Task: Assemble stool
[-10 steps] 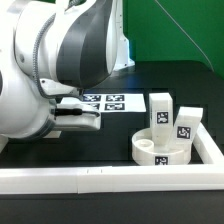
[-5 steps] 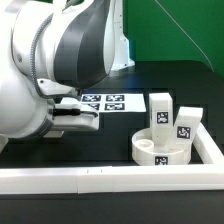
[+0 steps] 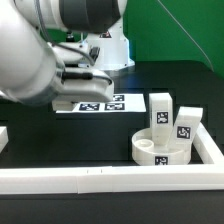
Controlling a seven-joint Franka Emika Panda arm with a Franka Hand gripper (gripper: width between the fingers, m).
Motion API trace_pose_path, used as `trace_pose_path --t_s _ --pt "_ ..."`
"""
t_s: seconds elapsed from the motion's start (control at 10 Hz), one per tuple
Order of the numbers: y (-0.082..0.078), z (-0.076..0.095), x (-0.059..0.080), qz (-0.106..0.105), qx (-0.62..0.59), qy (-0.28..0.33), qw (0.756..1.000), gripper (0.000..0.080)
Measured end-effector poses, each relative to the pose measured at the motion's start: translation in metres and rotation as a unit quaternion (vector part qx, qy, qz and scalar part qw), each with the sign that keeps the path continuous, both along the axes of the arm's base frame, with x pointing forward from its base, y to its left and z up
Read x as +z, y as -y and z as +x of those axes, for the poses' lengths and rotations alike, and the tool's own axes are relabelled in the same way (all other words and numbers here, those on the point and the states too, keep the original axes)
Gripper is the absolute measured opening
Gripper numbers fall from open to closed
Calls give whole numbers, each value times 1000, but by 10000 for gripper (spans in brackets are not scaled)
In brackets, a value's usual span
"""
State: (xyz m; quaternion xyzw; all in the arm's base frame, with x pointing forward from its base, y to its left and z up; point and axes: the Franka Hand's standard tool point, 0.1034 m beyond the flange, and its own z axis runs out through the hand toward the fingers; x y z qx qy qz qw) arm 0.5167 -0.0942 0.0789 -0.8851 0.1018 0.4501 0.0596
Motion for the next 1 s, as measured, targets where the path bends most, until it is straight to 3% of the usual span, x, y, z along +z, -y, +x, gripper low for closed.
trace_pose_path --t_s 0.5,0.6,0.7,1.0 --pt "3 11 0 -7 4 32 999 337" --pt "-2 26 3 -12 3 75 997 337" --pt "-10 28 12 -10 3 96 995 337" --pt "-11 44 11 -37 7 214 976 337"
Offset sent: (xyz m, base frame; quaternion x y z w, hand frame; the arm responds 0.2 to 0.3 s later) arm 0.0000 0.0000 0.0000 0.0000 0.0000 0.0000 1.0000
